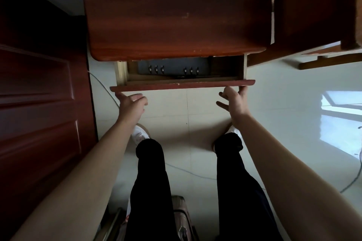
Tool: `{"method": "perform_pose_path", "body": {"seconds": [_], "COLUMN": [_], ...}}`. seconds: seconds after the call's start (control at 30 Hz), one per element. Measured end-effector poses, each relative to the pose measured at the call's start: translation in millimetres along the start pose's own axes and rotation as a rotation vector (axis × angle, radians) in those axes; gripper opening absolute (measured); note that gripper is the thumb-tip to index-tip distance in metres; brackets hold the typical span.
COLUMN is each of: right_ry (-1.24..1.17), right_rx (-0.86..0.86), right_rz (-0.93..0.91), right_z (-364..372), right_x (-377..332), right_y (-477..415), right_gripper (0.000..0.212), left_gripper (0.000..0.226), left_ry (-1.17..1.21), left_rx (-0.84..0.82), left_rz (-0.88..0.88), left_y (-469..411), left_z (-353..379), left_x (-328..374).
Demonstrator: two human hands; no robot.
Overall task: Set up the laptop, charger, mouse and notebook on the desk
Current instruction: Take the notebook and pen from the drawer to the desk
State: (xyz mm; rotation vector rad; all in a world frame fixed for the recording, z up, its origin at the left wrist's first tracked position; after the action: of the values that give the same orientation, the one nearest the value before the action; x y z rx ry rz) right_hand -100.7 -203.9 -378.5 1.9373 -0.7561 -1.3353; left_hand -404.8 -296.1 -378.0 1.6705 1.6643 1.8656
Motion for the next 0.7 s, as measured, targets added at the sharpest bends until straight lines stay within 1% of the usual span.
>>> {"method": "perform_pose_path", "body": {"seconds": [0.03, 0.07, 0.1, 0.13, 0.17, 0.2, 0.23, 0.27, 0.3, 0.33, 0.4, 0.5, 0.57, 0.7], "right_ry": [-0.087, -0.196, -0.316, -0.43, -0.508, -0.535, -0.507, -0.468, -0.459, -0.482, -0.543, -0.538, -0.512, -0.413], "right_rx": [-0.039, -0.078, -0.116, -0.144, -0.151, -0.14, -0.095, -0.038, 0.007, 0.034, 0.031, 0.029, 0.05, 0.093], "right_rz": [0.03, 0.057, 0.08, 0.102, 0.126, 0.146, 0.158, 0.164, 0.167, 0.173, 0.196, 0.248, 0.292, 0.37], "right_z": [0, 0, -1, -2, -1, 1, 3, 5, 8, 11, 16, 15, 13, 12], "right_x": [0, 0, -1, -3, -6, -8, -9, -8, -6, -5, -2, 13, 27, 52], "right_y": [0, 1, 0, -1, -3, -4, -5, -6, -8, -8, -7, -4, -1, 8], "right_gripper": [0.056, 0.05, 0.048, 0.051, 0.055, 0.054, 0.047, 0.036, 0.023, 0.017, 0.016, 0.013, 0.012, 0.028], "left_gripper": [0.054, 0.048, 0.033, 0.018, 0.014, 0.02, 0.027, 0.029, 0.027, 0.022, 0.017, 0.021, 0.026, 0.032], "left_ry": [0.111, 0.245, 0.394, 0.545, 0.692, 0.801, 0.849, 0.842, 0.803, 0.763, 0.739, 0.718, 0.692, 0.681], "left_rx": [-0.047, -0.108, -0.184, -0.248, -0.285, -0.289, -0.258, -0.204, -0.137, -0.075, 0.001, 0.047, 0.068, 0.114], "left_rz": [-0.07, -0.143, -0.206, -0.273, -0.33, -0.377, -0.407, -0.425, -0.435, -0.432, -0.41, -0.396, -0.429, -0.511], "left_y": [1, 3, 4, 7, 10, 12, 13, 13, 13, 15, 20, 28, 32, 35], "left_z": [4, 7, 9, 11, 12, 14, 16, 20, 25, 29, 36, 37, 35, 32], "left_x": [1, 1, 3, 5, 7, 9, 10, 10, 10, 9, 7, -1, -11, -35]}}
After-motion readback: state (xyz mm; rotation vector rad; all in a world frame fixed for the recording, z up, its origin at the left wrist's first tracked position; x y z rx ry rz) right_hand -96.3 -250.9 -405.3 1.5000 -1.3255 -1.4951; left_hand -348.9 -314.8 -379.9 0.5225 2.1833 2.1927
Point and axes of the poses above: each hand's wrist, its own y-axis away from the middle knuckle, its own z-axis out of the palm, x = y × z, the point moved 4 cm from there along -y, towards the middle knuckle, and after that the axes turned 15 degrees about y, right-handed, at the moved point
